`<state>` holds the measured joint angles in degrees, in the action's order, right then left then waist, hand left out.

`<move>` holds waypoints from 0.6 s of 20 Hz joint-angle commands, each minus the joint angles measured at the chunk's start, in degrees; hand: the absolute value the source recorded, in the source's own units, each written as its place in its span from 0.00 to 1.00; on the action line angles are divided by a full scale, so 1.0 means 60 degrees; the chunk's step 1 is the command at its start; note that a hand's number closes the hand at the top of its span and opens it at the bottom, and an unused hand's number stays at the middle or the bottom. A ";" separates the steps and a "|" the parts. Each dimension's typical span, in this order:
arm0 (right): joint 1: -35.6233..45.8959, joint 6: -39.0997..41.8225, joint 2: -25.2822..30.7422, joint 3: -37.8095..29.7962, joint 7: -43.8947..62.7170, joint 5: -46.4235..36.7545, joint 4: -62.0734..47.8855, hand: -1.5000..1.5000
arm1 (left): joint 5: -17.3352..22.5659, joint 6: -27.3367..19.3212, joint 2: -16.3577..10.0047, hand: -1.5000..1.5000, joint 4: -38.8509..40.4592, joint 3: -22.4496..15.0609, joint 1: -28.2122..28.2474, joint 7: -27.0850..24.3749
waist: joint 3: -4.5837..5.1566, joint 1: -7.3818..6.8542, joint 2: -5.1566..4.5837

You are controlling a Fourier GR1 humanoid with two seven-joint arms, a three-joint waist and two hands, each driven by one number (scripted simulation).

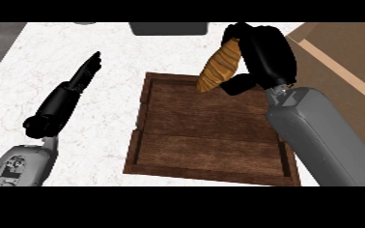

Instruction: Pick the croissant from the tray and place it in the cardboard box

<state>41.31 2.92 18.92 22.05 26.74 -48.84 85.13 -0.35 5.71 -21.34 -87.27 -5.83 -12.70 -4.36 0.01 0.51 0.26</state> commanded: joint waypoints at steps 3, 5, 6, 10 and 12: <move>0.0473 -0.0181 0.0319 -0.2148 0.1469 0.0292 0.0346 1.00 | -0.0123 0.0046 0.0048 0.50 0.0289 0.0082 -0.0090 -0.0197 | 0.0002 0.0032 -0.0030; 0.0392 -0.0177 0.0489 -0.2385 0.1960 -0.0003 0.0714 1.00 | -0.0096 0.0037 -0.0002 0.50 -0.0278 0.0127 0.0029 0.0147 | -0.0002 -0.0032 0.0003; 0.0713 -0.0482 0.0724 -0.2983 0.1372 0.0225 -0.0197 1.00 | -0.0260 -0.0117 0.0361 0.50 0.0182 -0.0086 -0.0258 0.0085 | -0.0002 -0.0059 -0.0060; 0.0226 -0.0698 0.1181 -0.3856 0.1115 0.0395 -0.0519 1.00 | -0.0037 0.0333 0.0020 0.50 -0.0113 0.0246 -0.0023 0.0060 | -0.0005 -0.0096 -0.0048; 0.0295 -0.0448 0.1746 -0.4426 0.0440 0.0779 -0.0954 1.00 | -0.0125 0.0426 0.0055 0.50 0.0416 0.0343 -0.0368 -0.0144 | -0.0003 -0.0068 -0.0062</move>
<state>43.57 0.57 25.82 1.15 32.69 -46.15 82.69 -0.84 7.36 -21.03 -86.52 -4.57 -13.16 -4.80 0.00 0.11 0.00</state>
